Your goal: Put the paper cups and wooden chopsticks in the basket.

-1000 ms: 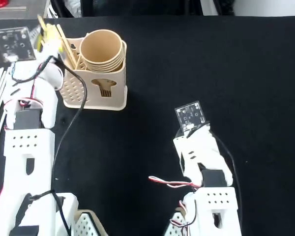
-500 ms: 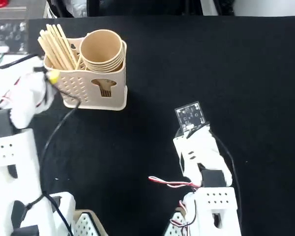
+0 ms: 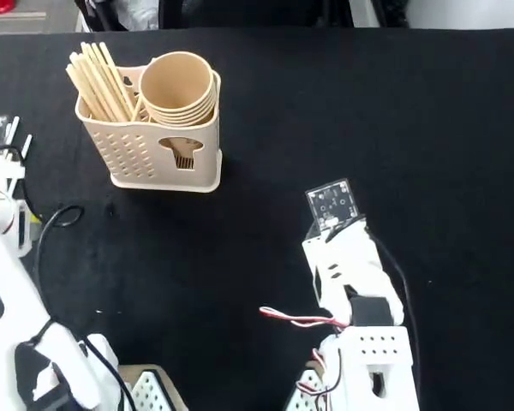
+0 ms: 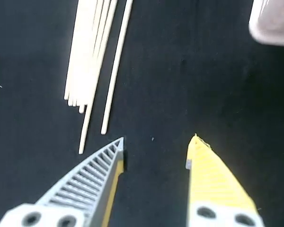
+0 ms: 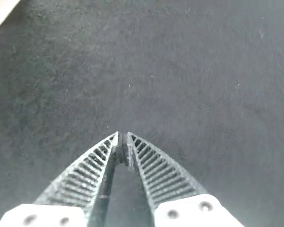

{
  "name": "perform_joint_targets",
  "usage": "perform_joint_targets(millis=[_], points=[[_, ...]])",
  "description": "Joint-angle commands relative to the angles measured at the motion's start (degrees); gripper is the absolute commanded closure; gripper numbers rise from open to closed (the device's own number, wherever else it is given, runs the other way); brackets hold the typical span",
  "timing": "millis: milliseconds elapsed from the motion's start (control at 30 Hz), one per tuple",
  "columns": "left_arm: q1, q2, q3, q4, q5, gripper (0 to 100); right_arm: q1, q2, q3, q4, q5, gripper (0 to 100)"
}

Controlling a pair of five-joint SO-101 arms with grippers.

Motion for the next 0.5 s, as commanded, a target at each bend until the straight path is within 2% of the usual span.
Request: perform_joint_targets(millis=[0, 167, 333, 467], points=[[-0.7, -0.3, 0.0, 0.4, -2.6, 78, 0.8, -0.7, -0.7, -1.2, -0.1, 98.7], [-1.4, 3.6, -1.5, 0.0, -2.7, 78, 0.8, -0.7, -0.7, -1.1, 0.1, 98.7], [-2.3, 16.5, -9.2, -1.1, -2.4, 80, 0.4, -0.7, -0.8, -0.4, -0.1, 98.7], [-2.1, 27.3, -15.9, -1.7, -3.0, 80, -3.2, -0.7, -3.0, 6.1, -0.2, 98.7]])
